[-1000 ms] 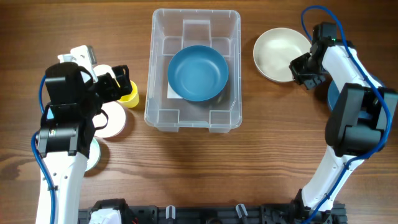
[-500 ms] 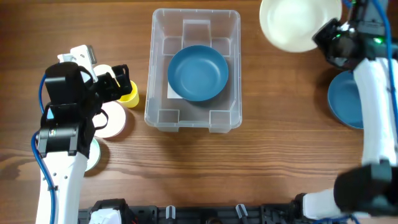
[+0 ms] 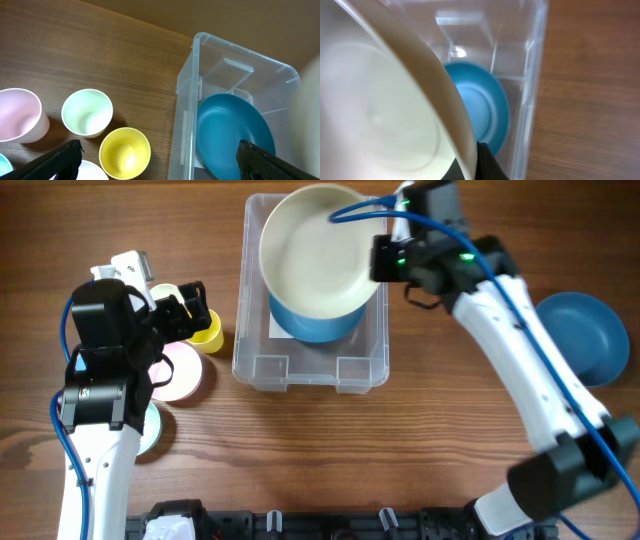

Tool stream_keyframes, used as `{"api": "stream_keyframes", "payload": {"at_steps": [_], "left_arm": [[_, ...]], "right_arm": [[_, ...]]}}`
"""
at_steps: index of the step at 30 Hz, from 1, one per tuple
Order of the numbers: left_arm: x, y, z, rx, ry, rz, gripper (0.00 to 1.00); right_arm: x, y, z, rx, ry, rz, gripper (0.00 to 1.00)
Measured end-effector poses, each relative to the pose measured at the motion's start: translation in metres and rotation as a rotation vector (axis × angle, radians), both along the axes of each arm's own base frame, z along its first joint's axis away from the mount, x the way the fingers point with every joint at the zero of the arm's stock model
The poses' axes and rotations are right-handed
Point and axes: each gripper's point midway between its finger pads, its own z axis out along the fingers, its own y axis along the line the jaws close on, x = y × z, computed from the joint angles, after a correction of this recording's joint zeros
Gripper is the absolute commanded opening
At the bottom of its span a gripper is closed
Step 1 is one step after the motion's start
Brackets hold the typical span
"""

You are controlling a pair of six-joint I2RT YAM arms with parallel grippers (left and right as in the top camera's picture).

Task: Pack container
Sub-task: 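Carry the cream bowl over and drop it onto the teal bowl, then grasp the rim of the remaining teal bowl with the right gripper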

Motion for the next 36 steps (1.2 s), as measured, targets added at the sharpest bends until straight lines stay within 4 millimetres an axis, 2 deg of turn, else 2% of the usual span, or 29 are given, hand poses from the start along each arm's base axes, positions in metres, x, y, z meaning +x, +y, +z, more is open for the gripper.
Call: {"api": "stream_keyframes", "payload": {"at_steps": [1,4,5,6,7,8,9,14,17,20,21,22,23,25,28,30,33,36], "left_arm": [[0.000,0.000,0.000,0.000,0.000,0.000,1.00],[0.000,0.000,0.000,0.000,-0.001,0.001,1.00],[0.000,0.000,0.000,0.002,-0.001,0.002,1.00],[0.000,0.001,0.000,0.002,-0.001,0.003,1.00],[0.000,0.001,0.000,0.002,-0.001,0.003,1.00],[0.000,0.001,0.000,0.002,-0.001,0.003,1.00],[0.000,0.001,0.000,0.002,-0.001,0.003,1.00],[0.000,0.001,0.000,0.002,-0.001,0.003,1.00],[0.000,0.001,0.000,0.002,-0.001,0.003,1.00],[0.001,0.001,0.001,0.002,-0.004,0.003,1.00],[0.001,0.001,0.002,0.003,-0.011,0.003,1.00],[0.002,0.001,0.003,0.003,-0.016,0.003,1.00],[0.003,0.001,0.004,0.003,-0.020,0.003,1.00],[0.005,0.001,0.007,0.004,-0.035,0.003,1.00],[0.006,0.001,0.009,0.005,-0.042,0.003,1.00],[0.006,0.001,0.009,0.005,-0.044,0.003,1.00],[0.006,0.001,0.009,0.005,-0.046,0.003,1.00],[0.006,0.002,0.009,0.006,-0.046,0.006,1.00]], "right_arm": [[0.002,0.004,-0.011,-0.012,0.019,0.007,0.04],[0.016,0.010,-0.063,-0.058,0.096,0.006,0.05],[0.018,0.010,-0.075,-0.068,0.114,0.004,0.09],[0.020,0.011,-0.085,-0.077,0.129,0.003,0.19],[0.022,0.011,-0.097,-0.087,0.145,0.005,0.22],[0.023,0.011,-0.101,-0.091,0.151,0.007,0.27],[0.024,0.012,-0.103,-0.091,0.149,0.007,0.38],[0.026,0.012,-0.101,-0.090,0.140,0.010,0.41],[0.020,-0.001,-0.084,-0.092,0.141,-0.039,0.44],[0.008,-0.054,-0.025,-0.034,0.112,-0.243,0.58],[-0.002,-0.089,0.000,0.005,0.113,-0.368,0.63],[-0.009,-0.112,0.013,0.030,0.111,-0.449,0.71],[-0.022,-0.153,0.035,0.077,0.100,-0.593,0.76],[-0.048,-0.214,0.055,0.141,0.105,-0.797,0.84],[-0.084,-0.272,0.054,0.199,0.178,-1.015,0.95],[-0.100,-0.298,0.042,0.230,0.237,-1.116,1.00],[-0.122,-0.320,0.011,0.282,0.338,-1.224,1.00],[-0.128,-0.330,-0.023,0.308,0.387,-1.265,1.00]]}}
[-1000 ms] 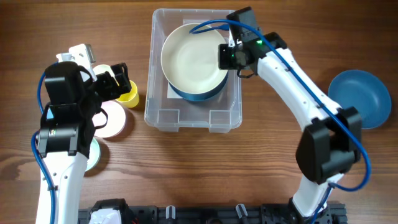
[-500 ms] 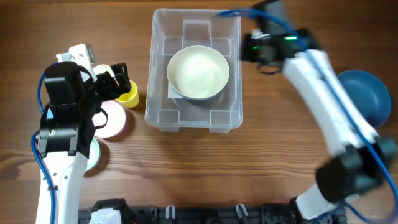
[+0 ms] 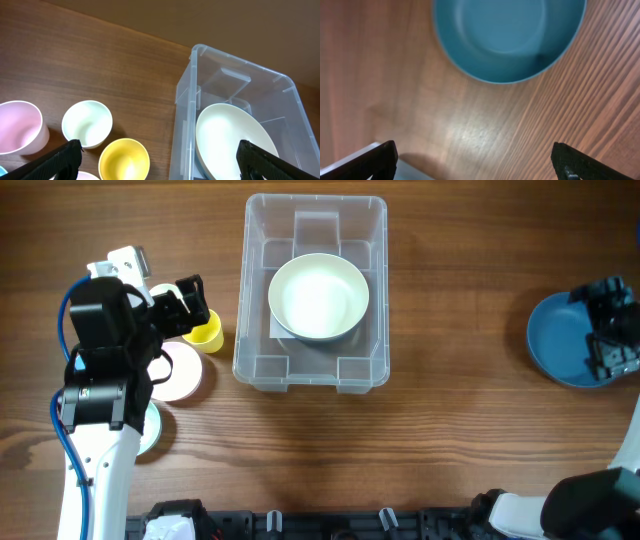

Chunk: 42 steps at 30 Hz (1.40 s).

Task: Pack container
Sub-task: 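Grasp the rim of the remaining teal bowl with the right gripper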

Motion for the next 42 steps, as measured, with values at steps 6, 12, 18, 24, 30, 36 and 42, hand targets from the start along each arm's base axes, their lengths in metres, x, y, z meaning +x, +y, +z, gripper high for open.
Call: {"api": "stream_keyframes", "payload": {"at_steps": [6,12,18,24,30,36,42], "left_arm": [[0.000,0.000,0.000,0.000,0.000,0.000,1.00],[0.000,0.000,0.000,0.000,0.000,0.000,1.00],[-0.001,0.000,-0.001,0.000,0.005,0.001,1.00],[-0.002,0.000,-0.003,0.000,0.012,0.001,1.00],[-0.002,0.000,-0.003,0.000,0.012,0.001,1.00],[-0.001,0.000,-0.002,0.000,0.011,0.001,1.00],[-0.001,0.000,-0.002,0.000,0.011,0.001,1.00]], "right_arm": [[-0.008,0.001,-0.075,0.051,0.036,-0.033,1.00],[-0.015,0.004,-0.125,0.057,0.030,-0.090,1.00],[-0.013,-0.003,-0.145,0.026,-0.014,-0.165,1.00],[-0.015,-0.012,-0.153,0.008,-0.027,-0.280,0.96],[-0.025,-0.019,-0.158,-0.018,-0.002,-0.389,0.82],[-0.035,-0.018,-0.168,-0.014,0.033,-0.423,0.59],[-0.043,-0.013,-0.189,0.012,0.104,-0.430,0.31]]}}
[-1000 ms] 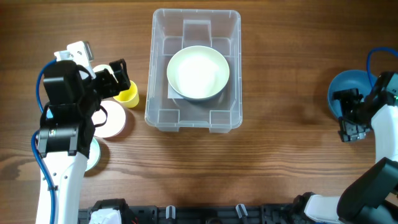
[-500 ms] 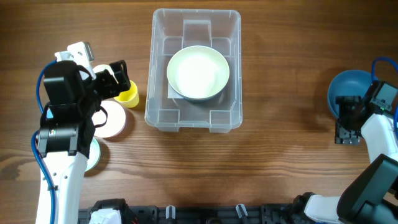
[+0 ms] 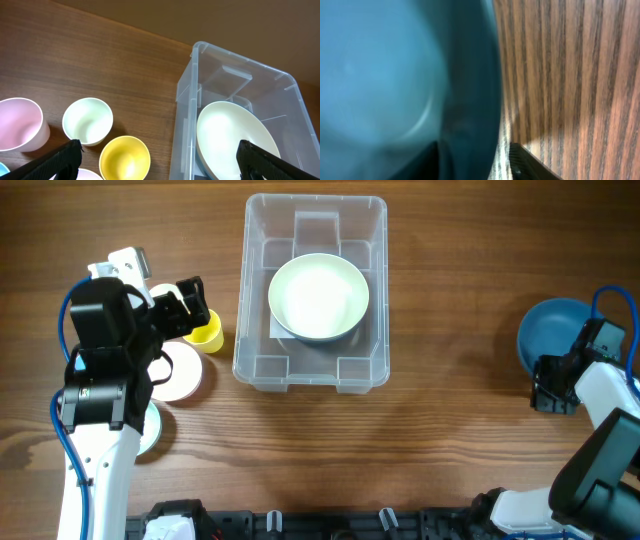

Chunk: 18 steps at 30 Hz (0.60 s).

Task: Pack container
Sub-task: 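Grasp the rim of the remaining teal bowl with the right gripper, then lift the teal bowl and stack it on the cream bowl in the box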

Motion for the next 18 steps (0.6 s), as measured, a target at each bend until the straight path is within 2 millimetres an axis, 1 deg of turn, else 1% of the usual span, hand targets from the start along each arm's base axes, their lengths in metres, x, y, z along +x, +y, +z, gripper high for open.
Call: {"api": "stream_keyframes", "payload": {"at_steps": [6,8,9,14,18], "left_arm": [[0.000,0.000,0.000,0.000,0.000,0.000,1.00],[0.000,0.000,0.000,0.000,0.000,0.000,1.00],[0.000,0.000,0.000,0.000,0.000,0.000,1.00],[0.000,0.000,0.000,0.000,0.000,0.000,1.00],[0.000,0.000,0.000,0.000,0.000,0.000,1.00]], "right_arm": [[-0.002,0.001,-0.002,0.002,0.009,0.013,0.15],[0.000,-0.001,-0.002,-0.004,0.002,0.018,0.06],[0.000,-0.002,-0.002,-0.007,0.001,0.024,0.04],[0.006,-0.001,0.000,-0.006,-0.020,0.085,0.04],[0.009,0.006,0.001,0.015,-0.026,0.178,0.04]]}}
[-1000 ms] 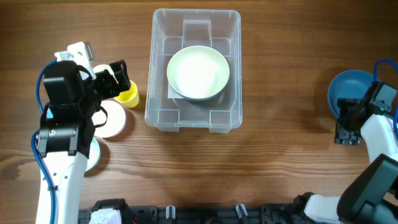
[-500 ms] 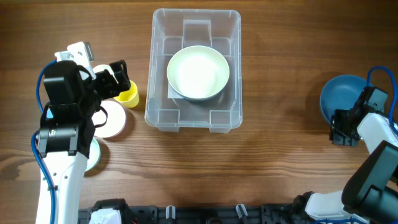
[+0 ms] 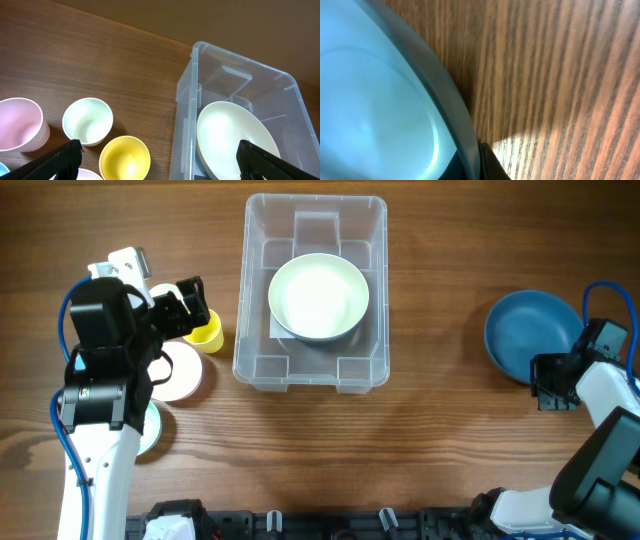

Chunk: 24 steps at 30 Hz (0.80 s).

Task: Pack container
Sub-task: 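Lift the teal bowl and stack it on the cream bowl in the box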

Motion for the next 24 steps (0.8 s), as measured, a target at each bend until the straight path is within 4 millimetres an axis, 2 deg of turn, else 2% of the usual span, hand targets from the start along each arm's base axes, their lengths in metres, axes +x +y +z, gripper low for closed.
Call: {"api": "stream_keyframes", "payload": {"at_steps": [3,6,8,9,11,12,13,15,18,21,24], "left_arm": [[0.000,0.000,0.000,0.000,0.000,0.000,1.00],[0.000,0.000,0.000,0.000,0.001,0.000,1.00],[0.000,0.000,0.000,0.000,0.000,0.000,1.00],[0.000,0.000,0.000,0.001,0.000,0.002,1.00],[0.000,0.000,0.000,0.001,0.000,0.002,1.00],[0.000,0.000,0.000,0.001,0.000,0.002,1.00],[0.000,0.001,0.000,0.002,0.000,0.003,1.00],[0.000,0.001,0.000,0.002,0.000,0.003,1.00],[-0.001,0.001,-0.001,0.002,0.004,0.003,1.00],[-0.001,0.001,-0.002,0.003,0.010,0.005,1.00],[-0.003,0.002,-0.004,0.004,0.021,0.009,1.00]], "right_arm": [[0.000,0.009,0.003,0.014,0.020,0.083,0.04],[0.011,0.025,0.021,-0.014,0.015,0.230,0.04],[0.027,0.040,0.045,-0.050,-0.015,0.356,0.04],[0.046,0.050,0.069,-0.094,-0.064,0.449,0.04],[0.065,0.065,0.101,-0.136,-0.117,0.560,0.04],[0.076,0.076,0.121,-0.159,-0.145,0.627,0.04],[0.093,0.094,0.152,-0.198,-0.203,0.726,0.05],[0.108,0.126,0.191,-0.244,-0.269,0.867,0.04],[0.120,0.175,0.233,-0.298,-0.360,1.046,0.04],[0.122,0.218,0.259,-0.327,-0.433,1.187,0.04],[0.126,0.260,0.262,-0.332,-0.464,1.316,0.04]]}}
